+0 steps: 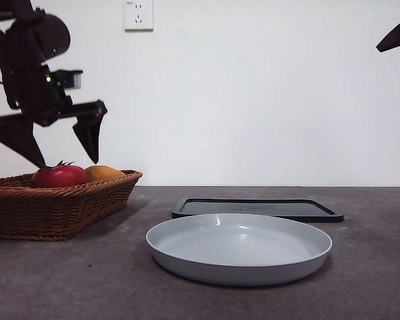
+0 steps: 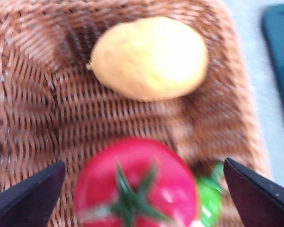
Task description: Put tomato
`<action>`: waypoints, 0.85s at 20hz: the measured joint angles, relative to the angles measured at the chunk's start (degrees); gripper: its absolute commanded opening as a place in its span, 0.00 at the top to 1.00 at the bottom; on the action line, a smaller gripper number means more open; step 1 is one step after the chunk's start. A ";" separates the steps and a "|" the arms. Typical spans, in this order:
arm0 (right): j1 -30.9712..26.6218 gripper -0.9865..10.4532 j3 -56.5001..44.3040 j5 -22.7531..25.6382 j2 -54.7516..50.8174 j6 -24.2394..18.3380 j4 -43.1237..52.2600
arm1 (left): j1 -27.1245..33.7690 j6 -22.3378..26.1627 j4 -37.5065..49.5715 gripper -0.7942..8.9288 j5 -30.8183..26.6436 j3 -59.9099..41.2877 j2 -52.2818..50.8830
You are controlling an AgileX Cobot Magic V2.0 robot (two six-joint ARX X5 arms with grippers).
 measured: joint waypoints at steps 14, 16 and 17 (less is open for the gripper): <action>0.00 0.38 0.00 0.00 0.00 0.00 0.02 | 0.11 0.22 -1.99 0.58 -0.13 1.22 5.27; 0.00 0.38 0.00 0.02 0.00 0.00 0.02 | 0.11 0.22 -5.68 0.58 -0.13 3.17 5.27; 0.00 0.38 0.00 0.00 0.00 0.00 0.02 | 0.04 0.20 -8.61 0.58 -0.13 4.70 5.27</action>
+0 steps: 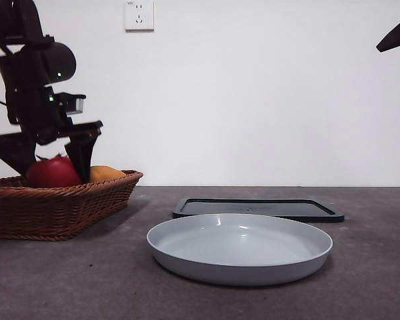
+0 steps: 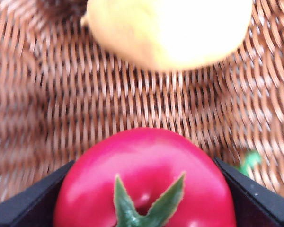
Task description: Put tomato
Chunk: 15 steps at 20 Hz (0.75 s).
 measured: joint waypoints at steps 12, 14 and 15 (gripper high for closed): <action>-0.02 0.38 0.00 2.34 0.00 -1.20 0.00 | -18.84 -3.87 -14.53 0.58 0.42 4.87 -14.12; -0.02 0.38 0.00 2.40 0.00 -1.31 0.00 | -23.15 -4.76 -15.19 0.58 0.42 4.87 -13.25; -0.02 0.38 0.00 2.40 0.00 -1.33 0.00 | -24.92 -5.03 -15.17 0.58 0.39 4.87 -12.63</action>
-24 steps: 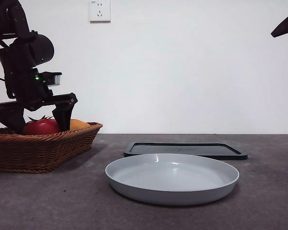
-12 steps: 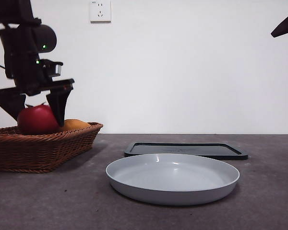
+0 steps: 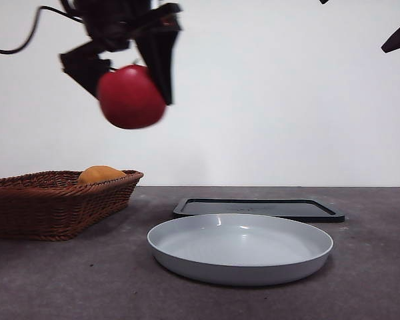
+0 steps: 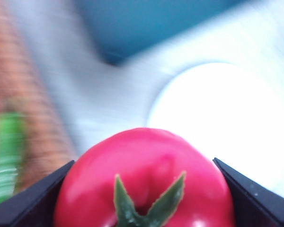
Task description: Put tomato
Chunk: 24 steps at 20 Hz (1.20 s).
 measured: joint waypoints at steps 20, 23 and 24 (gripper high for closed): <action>0.00 0.38 0.00 0.00 0.00 -0.13 0.00 | -16.44 -0.57 10.25 0.58 -1.64 0.00 19.58; 0.00 0.38 0.00 0.00 0.00 -0.13 0.00 | -16.44 -0.28 10.99 0.58 -2.82 -0.02 19.82; 0.00 0.38 0.00 0.00 0.00 -0.13 0.00 | -16.44 -0.13 10.97 0.58 -3.04 -0.02 19.82</action>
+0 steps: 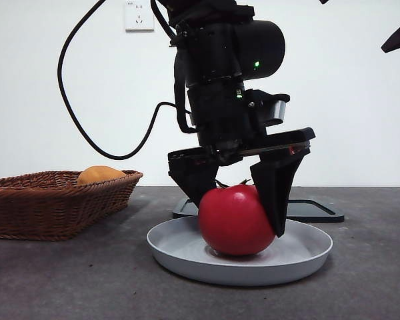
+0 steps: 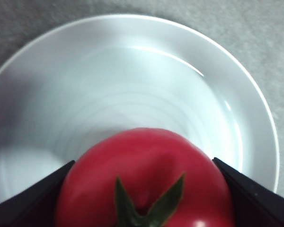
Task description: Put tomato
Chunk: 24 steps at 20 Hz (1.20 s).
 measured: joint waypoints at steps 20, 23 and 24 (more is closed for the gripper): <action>0.00 0.38 0.00 0.00 0.00 0.00 -0.02 | 1.05 3.08 -13.88 0.27 -0.13 12.37 0.39; 0.00 0.38 0.00 0.00 0.00 0.00 -0.02 | 2.45 4.42 -18.88 0.27 -0.13 13.38 -1.86; 0.00 0.38 0.00 0.00 0.00 0.00 -0.02 | 3.19 4.76 -21.24 0.27 -0.13 13.38 -3.34</action>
